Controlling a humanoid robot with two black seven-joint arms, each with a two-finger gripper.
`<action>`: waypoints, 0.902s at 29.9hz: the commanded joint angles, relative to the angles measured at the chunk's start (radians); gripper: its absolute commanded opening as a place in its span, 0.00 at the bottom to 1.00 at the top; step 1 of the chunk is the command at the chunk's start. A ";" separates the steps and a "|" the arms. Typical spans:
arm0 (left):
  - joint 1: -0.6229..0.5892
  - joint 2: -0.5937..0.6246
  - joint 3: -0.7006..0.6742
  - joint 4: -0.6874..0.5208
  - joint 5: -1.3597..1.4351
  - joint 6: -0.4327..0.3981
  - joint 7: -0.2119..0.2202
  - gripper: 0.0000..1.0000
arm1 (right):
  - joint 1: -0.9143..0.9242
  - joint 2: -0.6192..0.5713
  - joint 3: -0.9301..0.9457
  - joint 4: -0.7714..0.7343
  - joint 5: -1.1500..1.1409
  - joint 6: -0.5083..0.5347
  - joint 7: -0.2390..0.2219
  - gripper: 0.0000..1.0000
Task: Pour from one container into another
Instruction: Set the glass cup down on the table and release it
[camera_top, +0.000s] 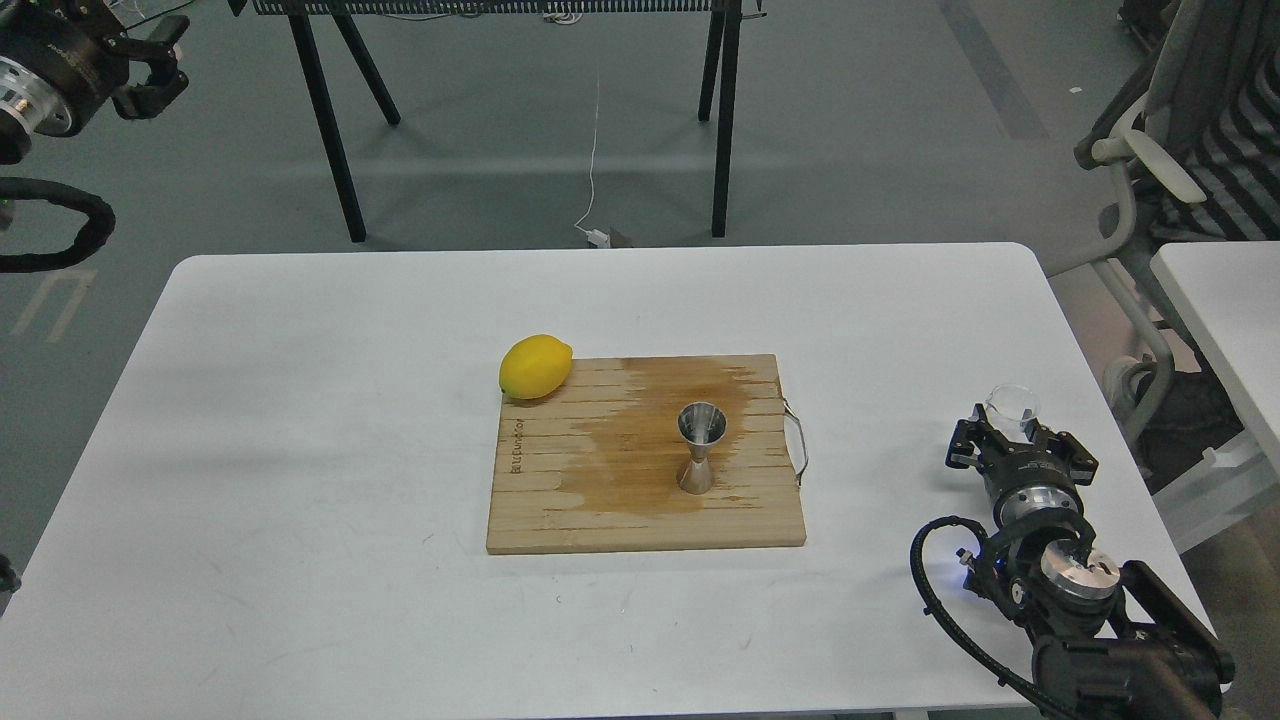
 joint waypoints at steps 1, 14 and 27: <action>0.000 0.000 0.001 0.000 0.002 0.000 0.000 0.99 | 0.014 0.009 0.000 -0.023 0.007 -0.021 0.002 0.19; 0.000 0.002 0.001 0.000 0.005 0.000 0.000 0.99 | 0.025 0.020 0.000 -0.033 0.008 -0.073 0.002 0.32; 0.000 0.002 0.001 0.000 0.006 0.000 0.000 0.99 | 0.023 0.018 0.000 -0.017 0.049 -0.078 0.002 0.95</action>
